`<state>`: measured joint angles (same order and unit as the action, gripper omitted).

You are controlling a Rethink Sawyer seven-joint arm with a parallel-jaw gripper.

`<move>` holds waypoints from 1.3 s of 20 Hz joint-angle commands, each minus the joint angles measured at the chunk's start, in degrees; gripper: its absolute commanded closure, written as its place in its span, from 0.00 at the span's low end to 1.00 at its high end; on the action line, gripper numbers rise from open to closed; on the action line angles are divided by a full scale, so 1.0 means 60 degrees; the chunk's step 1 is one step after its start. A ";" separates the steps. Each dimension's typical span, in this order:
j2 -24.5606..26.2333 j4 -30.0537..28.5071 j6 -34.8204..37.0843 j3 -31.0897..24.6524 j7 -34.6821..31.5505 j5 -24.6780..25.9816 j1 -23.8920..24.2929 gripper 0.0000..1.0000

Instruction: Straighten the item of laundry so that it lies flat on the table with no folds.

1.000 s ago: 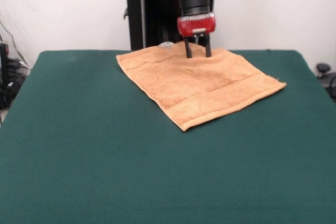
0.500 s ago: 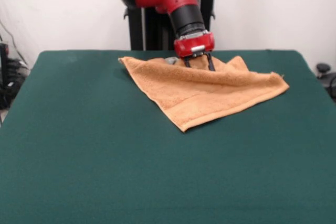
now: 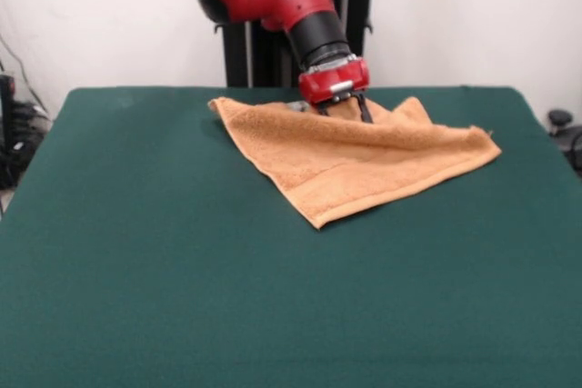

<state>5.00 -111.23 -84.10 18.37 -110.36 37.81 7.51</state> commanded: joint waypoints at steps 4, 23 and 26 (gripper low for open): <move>-0.0263 0.2040 1.1506 -0.3326 -0.2572 0.2298 0.2107 0.00; -0.0747 0.0713 1.8814 -0.2314 0.1367 -0.1346 0.3972 0.00; -0.0547 0.1017 1.9861 -0.1869 0.1548 -0.1802 0.3688 0.00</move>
<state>-15.61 -120.59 -35.92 -6.35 -107.30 44.48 30.05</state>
